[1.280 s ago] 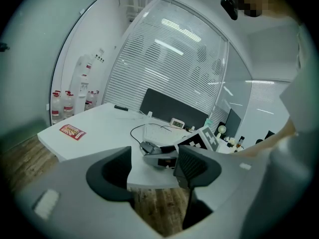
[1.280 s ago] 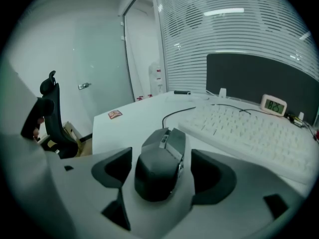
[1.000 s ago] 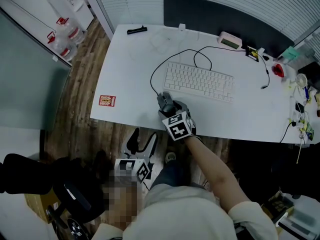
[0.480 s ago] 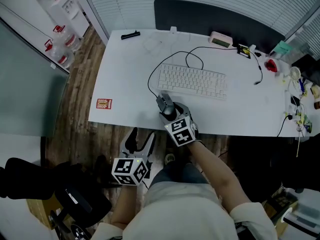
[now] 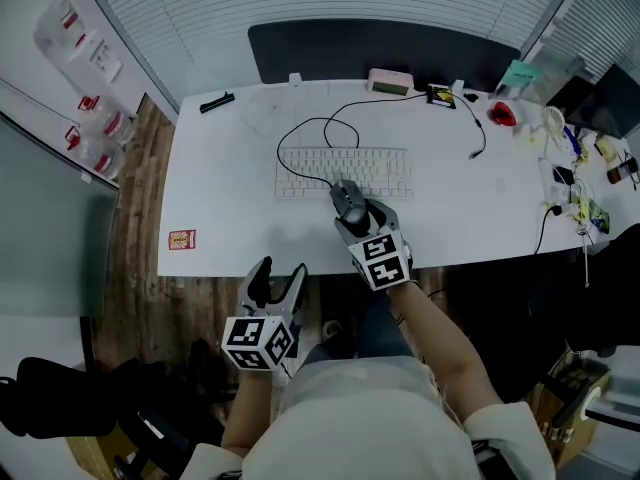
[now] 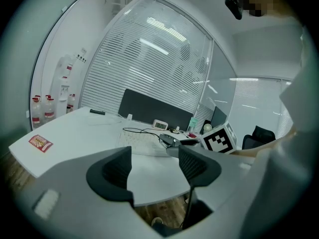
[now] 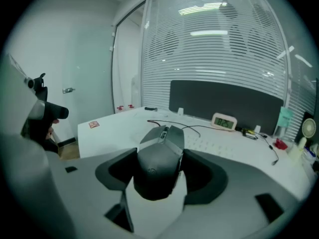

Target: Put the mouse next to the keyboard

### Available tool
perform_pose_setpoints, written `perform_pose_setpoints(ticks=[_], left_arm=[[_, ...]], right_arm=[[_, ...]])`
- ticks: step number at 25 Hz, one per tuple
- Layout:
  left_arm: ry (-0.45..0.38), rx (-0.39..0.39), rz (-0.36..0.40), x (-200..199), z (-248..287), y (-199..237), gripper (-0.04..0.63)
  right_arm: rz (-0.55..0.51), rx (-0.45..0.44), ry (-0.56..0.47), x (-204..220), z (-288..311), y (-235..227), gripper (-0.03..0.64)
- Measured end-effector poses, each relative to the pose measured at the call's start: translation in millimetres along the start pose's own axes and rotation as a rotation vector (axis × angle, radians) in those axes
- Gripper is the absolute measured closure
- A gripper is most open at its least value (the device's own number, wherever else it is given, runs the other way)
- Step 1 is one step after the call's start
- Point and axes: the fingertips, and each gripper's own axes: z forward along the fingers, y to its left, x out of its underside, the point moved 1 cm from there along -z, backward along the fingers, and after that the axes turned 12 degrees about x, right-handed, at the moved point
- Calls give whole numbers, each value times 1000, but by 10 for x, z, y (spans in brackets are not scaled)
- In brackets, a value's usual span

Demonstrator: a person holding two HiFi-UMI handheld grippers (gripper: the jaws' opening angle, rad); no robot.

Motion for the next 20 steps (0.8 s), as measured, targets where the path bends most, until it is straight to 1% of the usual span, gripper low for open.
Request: perform_pose_setpoints(ticks=[5,10,14,20], left_arm=[[10,43,8,-81,370,-154,313],[36,83,18,-107,703,-285,313],[55,95,20,-81,913,-330,313],[71,101,23,-80,1163,-364,313]], right_arm=[[50,99,12,78,-34,-685,328],[112,182,26,194,21,-1321,328],[146,228,48,329,90,-1709,328],[207,281,100,591,210,-2169,328]])
